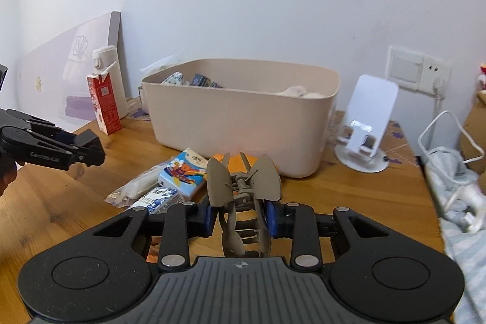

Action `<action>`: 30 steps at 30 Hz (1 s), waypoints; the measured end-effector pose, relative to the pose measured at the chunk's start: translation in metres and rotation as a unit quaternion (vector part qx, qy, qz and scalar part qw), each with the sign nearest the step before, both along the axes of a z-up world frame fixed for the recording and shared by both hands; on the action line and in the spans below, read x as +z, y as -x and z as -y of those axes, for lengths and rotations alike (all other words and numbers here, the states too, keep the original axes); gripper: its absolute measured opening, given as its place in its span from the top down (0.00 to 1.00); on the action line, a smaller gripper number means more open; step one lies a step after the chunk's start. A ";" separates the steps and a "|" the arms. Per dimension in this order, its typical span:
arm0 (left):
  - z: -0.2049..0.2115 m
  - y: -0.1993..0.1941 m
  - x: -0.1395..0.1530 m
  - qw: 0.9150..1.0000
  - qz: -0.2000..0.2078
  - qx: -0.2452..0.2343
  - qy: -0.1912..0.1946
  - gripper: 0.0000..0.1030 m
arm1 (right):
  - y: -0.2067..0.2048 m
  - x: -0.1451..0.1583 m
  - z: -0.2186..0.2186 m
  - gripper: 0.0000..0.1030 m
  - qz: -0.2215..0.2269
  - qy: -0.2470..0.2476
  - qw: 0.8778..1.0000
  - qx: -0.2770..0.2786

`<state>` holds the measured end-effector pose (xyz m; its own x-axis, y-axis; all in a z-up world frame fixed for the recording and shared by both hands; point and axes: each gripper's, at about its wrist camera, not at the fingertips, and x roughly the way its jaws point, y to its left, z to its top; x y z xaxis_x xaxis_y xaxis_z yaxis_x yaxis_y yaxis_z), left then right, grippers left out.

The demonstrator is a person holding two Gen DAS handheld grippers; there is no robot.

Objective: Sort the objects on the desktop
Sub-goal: 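Grasp the small black box with the left tool while the right tool grasps the tan cutout ornament, then carry the black box and tan ornament into the beige bin and open both tools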

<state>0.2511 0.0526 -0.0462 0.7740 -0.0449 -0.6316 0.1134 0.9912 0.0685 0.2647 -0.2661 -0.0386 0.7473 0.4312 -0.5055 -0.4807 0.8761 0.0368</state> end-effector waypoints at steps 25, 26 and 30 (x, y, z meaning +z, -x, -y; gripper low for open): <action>0.016 -0.033 0.093 0.994 0.102 -0.023 -0.018 0.56 | -0.037 0.081 0.021 0.70 0.097 -0.006 0.994 -0.047; 0.017 -0.039 0.096 0.994 0.104 -0.020 -0.018 0.56 | -0.041 0.085 0.021 0.70 0.099 -0.010 0.994 -0.049; 0.021 -0.062 0.103 0.994 0.103 -0.020 -0.020 0.56 | -0.057 0.092 0.017 0.70 0.103 -0.009 0.993 -0.059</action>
